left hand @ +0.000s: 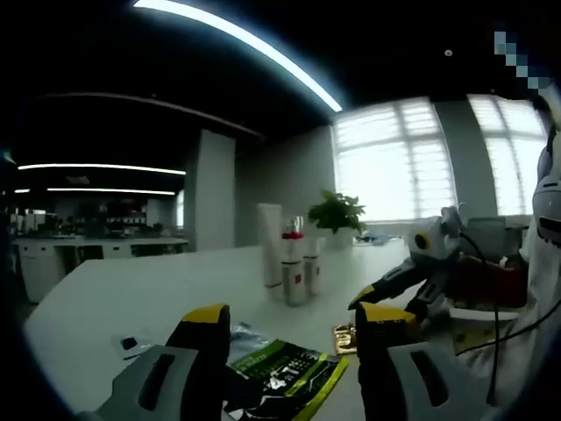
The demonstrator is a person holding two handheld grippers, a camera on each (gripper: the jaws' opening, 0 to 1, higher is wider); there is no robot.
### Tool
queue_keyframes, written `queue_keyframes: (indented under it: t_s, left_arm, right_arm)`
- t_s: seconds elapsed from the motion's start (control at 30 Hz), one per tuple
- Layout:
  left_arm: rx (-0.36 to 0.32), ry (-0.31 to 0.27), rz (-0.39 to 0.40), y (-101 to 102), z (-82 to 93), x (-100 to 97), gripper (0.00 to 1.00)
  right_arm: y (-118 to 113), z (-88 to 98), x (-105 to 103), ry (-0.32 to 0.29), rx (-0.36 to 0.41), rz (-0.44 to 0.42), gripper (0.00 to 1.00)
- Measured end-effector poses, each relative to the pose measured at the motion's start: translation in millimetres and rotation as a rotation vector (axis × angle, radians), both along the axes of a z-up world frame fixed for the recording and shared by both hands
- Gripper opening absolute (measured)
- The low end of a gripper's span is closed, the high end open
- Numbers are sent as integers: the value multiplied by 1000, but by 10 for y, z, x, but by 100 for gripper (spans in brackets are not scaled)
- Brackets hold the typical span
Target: Arrange the skincare products in the storage area until every visible bottle or jar stands upright without overlapping.
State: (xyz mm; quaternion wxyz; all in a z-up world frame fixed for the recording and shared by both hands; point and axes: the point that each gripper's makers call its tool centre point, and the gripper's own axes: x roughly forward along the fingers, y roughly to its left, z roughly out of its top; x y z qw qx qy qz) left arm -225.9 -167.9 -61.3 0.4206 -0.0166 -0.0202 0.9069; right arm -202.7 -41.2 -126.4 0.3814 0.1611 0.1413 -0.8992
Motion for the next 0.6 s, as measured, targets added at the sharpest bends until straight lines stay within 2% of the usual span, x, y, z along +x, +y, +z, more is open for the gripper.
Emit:
queue_keyframes:
  t_s: [0.1, 0.27, 0.6]
  left_arm:
    - [-12, -9, -1, 27, -28, 21, 64]
    - [-17, -44, -21, 111, -104, 29, 65]
    - [-94, -60, -61, 274, -256, 108, 64]
  right_arm:
    - [1, -57, 27, -21, 8, 5, 54]
    - [-7, -34, 51, -19, 0, 3, 52]
    - [-40, -73, 62, -50, -14, 17, 44]
